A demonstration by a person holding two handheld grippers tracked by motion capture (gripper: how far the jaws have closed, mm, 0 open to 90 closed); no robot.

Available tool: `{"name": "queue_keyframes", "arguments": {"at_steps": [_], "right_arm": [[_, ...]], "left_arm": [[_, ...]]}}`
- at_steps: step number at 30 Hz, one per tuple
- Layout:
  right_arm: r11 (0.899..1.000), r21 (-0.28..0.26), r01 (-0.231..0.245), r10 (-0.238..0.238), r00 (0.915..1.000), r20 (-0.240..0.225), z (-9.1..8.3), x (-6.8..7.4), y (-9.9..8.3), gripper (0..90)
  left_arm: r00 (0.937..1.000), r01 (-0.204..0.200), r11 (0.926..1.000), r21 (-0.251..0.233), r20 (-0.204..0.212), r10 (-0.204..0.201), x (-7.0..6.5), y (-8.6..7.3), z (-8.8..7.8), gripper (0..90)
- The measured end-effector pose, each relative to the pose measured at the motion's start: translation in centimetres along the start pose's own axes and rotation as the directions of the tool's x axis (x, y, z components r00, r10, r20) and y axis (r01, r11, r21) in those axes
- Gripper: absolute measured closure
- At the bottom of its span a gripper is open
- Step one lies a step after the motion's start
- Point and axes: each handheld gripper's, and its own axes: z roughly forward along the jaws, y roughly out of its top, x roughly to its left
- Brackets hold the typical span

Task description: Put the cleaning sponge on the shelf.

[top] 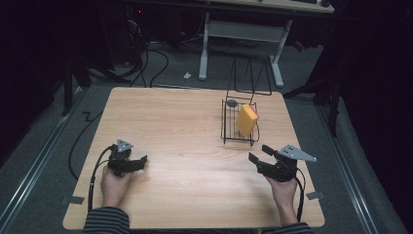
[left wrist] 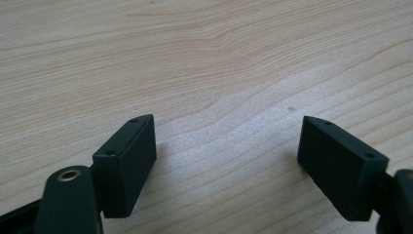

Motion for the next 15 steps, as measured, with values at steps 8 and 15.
{"name": "queue_keyframes", "arguments": {"at_steps": [8,15], "right_arm": [[1.000,0.009,-0.009,0.009,1.0000,0.003,0.6,0.0,-0.5,32.8],[1.000,0.028,-0.011,0.011,0.9999,0.003,1.3,0.0,-0.9,33.1]], "left_arm": [[1.0000,0.000,1.0000,0.000,0.000,0.000,0.0,0.0,0.0,22.5],[1.0000,0.000,1.0000,-0.002,-0.002,0.000,0.0,0.0,0.0,22.5]]}}
